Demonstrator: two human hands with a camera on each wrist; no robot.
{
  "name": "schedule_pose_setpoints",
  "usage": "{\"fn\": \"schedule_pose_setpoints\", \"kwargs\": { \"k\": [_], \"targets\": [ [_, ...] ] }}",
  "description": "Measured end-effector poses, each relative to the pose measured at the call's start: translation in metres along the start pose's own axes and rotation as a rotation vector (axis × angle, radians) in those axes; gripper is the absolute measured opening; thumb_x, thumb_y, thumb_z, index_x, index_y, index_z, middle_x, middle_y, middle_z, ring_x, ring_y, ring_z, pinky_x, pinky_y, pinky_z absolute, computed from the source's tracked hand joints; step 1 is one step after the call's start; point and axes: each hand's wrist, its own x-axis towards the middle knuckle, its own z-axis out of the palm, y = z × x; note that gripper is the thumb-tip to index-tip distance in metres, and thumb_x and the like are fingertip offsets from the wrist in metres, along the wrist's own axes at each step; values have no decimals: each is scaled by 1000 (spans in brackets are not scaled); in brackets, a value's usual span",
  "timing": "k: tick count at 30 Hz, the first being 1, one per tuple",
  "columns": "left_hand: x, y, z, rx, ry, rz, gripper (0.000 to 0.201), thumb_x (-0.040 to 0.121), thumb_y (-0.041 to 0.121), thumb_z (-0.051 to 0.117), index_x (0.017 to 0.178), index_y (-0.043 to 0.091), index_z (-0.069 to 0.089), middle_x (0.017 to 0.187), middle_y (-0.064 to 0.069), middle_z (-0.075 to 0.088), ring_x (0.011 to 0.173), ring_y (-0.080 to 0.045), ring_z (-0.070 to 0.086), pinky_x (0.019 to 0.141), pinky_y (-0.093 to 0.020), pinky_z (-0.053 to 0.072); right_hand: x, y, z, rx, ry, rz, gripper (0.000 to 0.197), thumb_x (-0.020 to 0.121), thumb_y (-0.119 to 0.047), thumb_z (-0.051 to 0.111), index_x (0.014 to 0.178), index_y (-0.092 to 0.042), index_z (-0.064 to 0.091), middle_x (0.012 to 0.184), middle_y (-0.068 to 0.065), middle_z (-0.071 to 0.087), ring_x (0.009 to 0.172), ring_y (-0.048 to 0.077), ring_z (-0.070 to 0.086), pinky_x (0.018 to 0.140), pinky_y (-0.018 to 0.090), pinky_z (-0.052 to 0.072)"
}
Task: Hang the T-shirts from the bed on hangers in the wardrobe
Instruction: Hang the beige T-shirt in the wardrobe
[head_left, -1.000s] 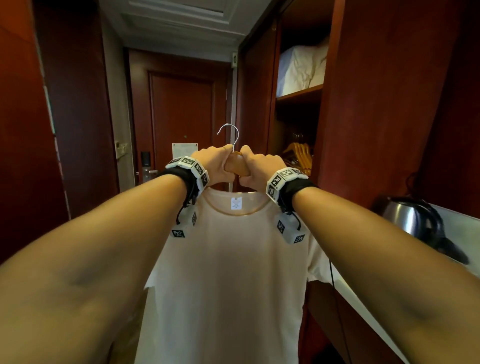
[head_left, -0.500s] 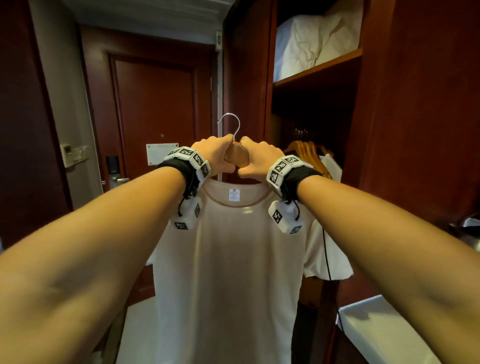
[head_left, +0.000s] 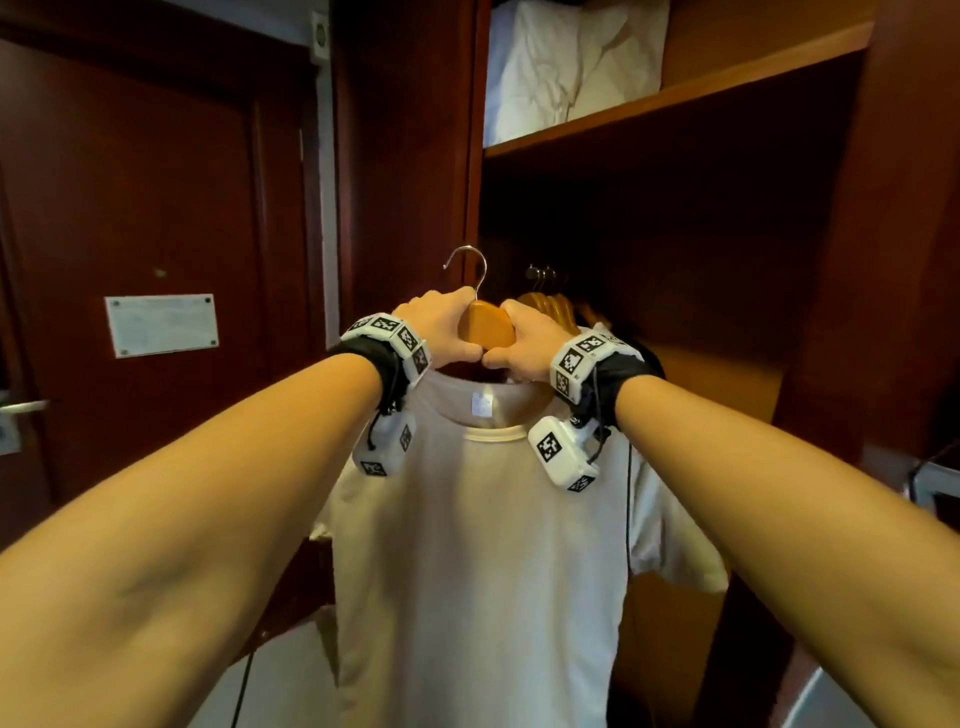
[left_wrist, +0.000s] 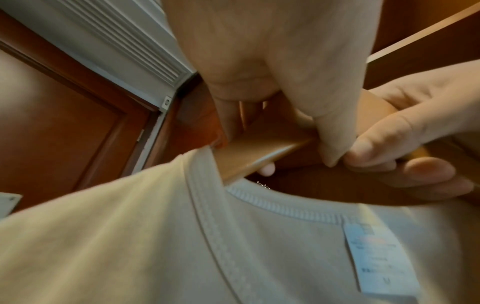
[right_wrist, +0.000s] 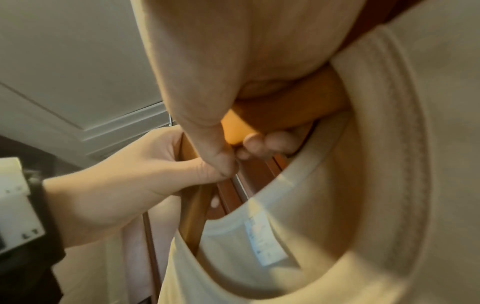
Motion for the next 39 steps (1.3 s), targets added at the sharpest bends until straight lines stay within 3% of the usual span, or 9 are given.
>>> {"fn": "schedule_pose_setpoints", "kwargs": {
  "k": [4,8,14,18,23,28,31,35,39],
  "targets": [
    [49,-19,27,-103,-15,95,48,79,52,71,110,28,42,88,2,59,78,-22,62,65,-35,49,37,15,1,-152,124,121,46,77,-32,80,113,-20,54,101,1,59,86,18,60,66,29,48],
    [88,-19,55,-171,-58,181,52,79,55,70,112,23,45,90,0,59,79,-23,61,67,-36,50,56,37,3,-290,204,249,55,73,-45,80,116,-21,55,109,4,62,97,25,61,88,46,54],
    [144,-12,102,-255,-198,235,60,82,51,70,127,17,50,111,-5,61,99,-27,62,88,-43,53,59,86,-15,-364,285,480,41,78,-37,78,107,-21,54,101,5,63,89,25,62,78,41,56],
    [176,-9,130,-281,-222,260,71,79,59,64,135,19,47,118,-5,62,103,-26,60,91,-45,52,59,119,-28,-405,323,606,37,78,-35,78,102,-20,53,95,5,62,85,25,62,74,40,55],
    [217,10,163,-290,-250,280,73,77,62,63,134,17,51,118,-5,62,104,-26,60,92,-44,52,66,161,-43,-485,292,695,41,77,-36,77,108,-19,56,106,8,64,91,28,63,72,38,50],
    [263,30,196,-198,-252,290,44,92,46,55,124,16,59,114,-7,65,100,-26,61,90,-42,52,78,203,-56,-569,215,757,40,80,-35,77,108,-17,56,107,6,62,95,29,63,80,42,56],
    [284,38,214,-174,-271,289,41,96,47,48,117,15,63,115,-8,63,100,-27,60,91,-45,50,84,223,-58,-574,143,788,40,78,-36,79,106,-16,57,104,8,63,91,29,64,77,41,57],
    [308,49,239,-144,-291,293,42,98,44,41,120,15,62,123,-12,61,109,-30,58,97,-44,47,89,248,-60,-585,110,836,41,78,-35,79,107,-14,59,105,8,64,92,30,65,76,40,58],
    [329,60,263,-68,-304,296,43,103,36,41,136,11,55,136,-13,56,125,-31,52,105,-40,40,96,271,-59,-596,119,872,39,79,-34,79,108,-15,60,103,8,65,90,29,66,76,40,59]
  ]
}}
